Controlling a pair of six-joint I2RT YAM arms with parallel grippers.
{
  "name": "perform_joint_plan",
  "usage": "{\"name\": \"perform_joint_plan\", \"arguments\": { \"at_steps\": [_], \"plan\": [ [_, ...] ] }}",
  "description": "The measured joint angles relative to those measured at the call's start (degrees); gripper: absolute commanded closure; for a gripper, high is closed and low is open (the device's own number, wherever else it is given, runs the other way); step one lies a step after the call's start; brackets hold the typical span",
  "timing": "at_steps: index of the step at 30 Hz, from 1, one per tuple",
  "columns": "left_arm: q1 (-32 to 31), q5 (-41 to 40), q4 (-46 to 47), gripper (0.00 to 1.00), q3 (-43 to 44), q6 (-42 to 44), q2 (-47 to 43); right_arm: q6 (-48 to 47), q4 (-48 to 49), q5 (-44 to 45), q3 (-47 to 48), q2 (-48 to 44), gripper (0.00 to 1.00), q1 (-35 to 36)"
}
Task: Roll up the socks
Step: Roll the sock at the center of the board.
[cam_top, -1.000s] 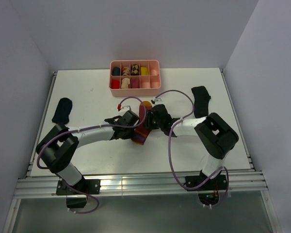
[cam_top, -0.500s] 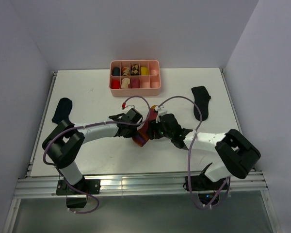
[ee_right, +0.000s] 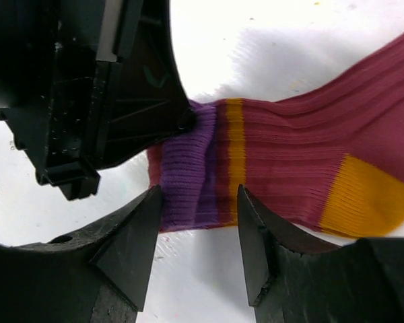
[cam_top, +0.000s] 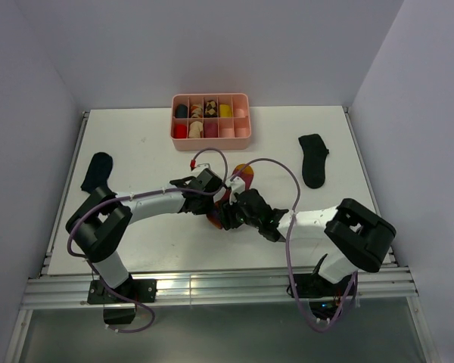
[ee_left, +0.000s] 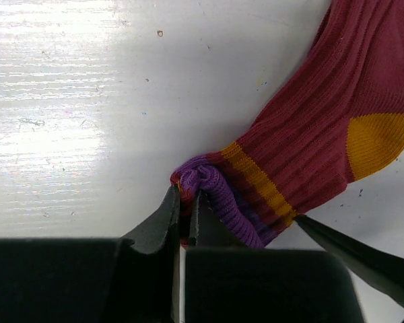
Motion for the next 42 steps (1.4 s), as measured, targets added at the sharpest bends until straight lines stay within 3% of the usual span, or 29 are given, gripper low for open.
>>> {"name": "perform_joint_plan", "arguments": {
  "at_steps": [3,9,10,12,18,22,25,33,42],
  "plan": [
    [0.0,0.04,0.0,0.99,0.0,-0.09,0.0,1.18,1.7,-0.92,0.0,1.14,0.47,0.37],
    [0.0,0.09,0.04,0.98,-0.02,-0.96,0.0,4.22,4.7,-1.75,-0.87,2.38,0.77,1.03],
    [0.0,0.11,0.09,0.95,-0.11,-1.16,0.0,4.85,4.98,-1.79,-0.94,2.67,0.88,1.09],
    [0.02,0.04,0.5,0.91,-0.46,-1.7,-0.13,6.49,5.86,-1.84,-1.22,3.41,0.99,1.07],
    [-0.11,-0.22,1.66,0.67,-3.08,-4.83,-2.49,13.81,9.99,-3.72,-4.81,3.67,1.0,-1.38],
    [-0.17,-1.07,2.08,0.4,-5.46,-8.11,-5.35,20.02,13.2,-7.39,-7.21,4.17,1.0,-4.9],
    [-0.17,-1.64,3.78,0.27,-8.24,-10.64,-8.92,23.74,14.88,-10.6,-7.48,5.81,1.0,-7.48],
    [-0.35,-1.55,15.19,0.3,-21.38,-18.97,-18.84,29.31,18.01,-17.25,-5.57,11.04,1.0,-11.15],
    [-0.42,-1.66,23.5,0.37,-23.58,-22.49,-15.8,30.86,19.69,-20.37,-4.04,13.99,1.0,-11.98]
  ]
}}
